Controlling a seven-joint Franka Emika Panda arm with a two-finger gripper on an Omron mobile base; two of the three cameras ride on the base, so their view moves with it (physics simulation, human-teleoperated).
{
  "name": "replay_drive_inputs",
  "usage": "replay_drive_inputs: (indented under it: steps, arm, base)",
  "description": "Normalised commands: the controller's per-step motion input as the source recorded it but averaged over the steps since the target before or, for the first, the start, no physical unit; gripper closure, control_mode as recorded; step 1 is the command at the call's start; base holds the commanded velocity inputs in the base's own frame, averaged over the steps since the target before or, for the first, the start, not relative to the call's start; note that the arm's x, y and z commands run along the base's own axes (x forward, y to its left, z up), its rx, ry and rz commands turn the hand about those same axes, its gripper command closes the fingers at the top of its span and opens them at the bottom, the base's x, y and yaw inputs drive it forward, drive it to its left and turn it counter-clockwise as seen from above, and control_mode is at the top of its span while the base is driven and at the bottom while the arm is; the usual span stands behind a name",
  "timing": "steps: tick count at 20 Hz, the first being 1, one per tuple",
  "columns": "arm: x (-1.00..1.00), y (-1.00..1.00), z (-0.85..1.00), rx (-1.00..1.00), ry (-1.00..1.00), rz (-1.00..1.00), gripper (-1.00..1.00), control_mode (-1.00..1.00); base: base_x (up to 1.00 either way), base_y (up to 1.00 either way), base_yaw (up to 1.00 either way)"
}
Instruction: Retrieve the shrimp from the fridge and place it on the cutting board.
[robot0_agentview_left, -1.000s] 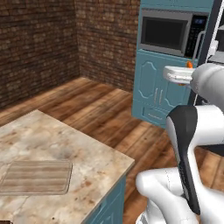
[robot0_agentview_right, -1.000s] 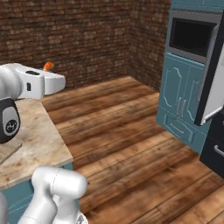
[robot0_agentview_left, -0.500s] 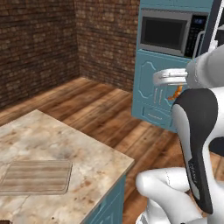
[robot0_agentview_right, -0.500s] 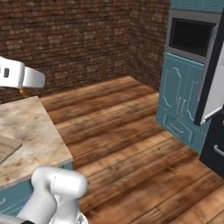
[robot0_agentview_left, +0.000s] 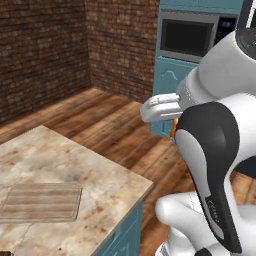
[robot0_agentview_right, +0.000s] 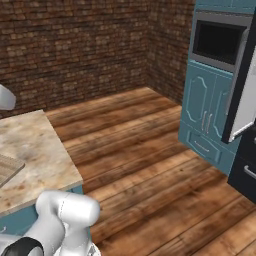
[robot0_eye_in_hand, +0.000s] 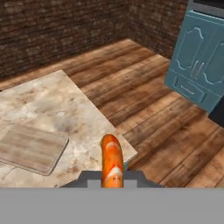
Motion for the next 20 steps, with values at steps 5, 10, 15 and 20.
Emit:
replay_drive_inputs:
  steps: [5,10,15,20]
  arm:
    - [-0.03,0.45,-0.78,0.0,0.06,0.12,1.0,-1.0]
    - [0.02,0.36,-0.74,0.01,0.15,0.14,1.0,-1.0]
    - [0.1,0.48,-0.56,0.07,0.29,0.18,1.0,-1.0]
    - [0.0,0.65,-0.43,0.03,0.27,0.17,1.0,-1.0]
  base:
    - [0.0,0.0,0.0]
    - [0.0,0.0,0.0]
    - [0.0,0.0,0.0]
    - [0.0,0.0,0.0]
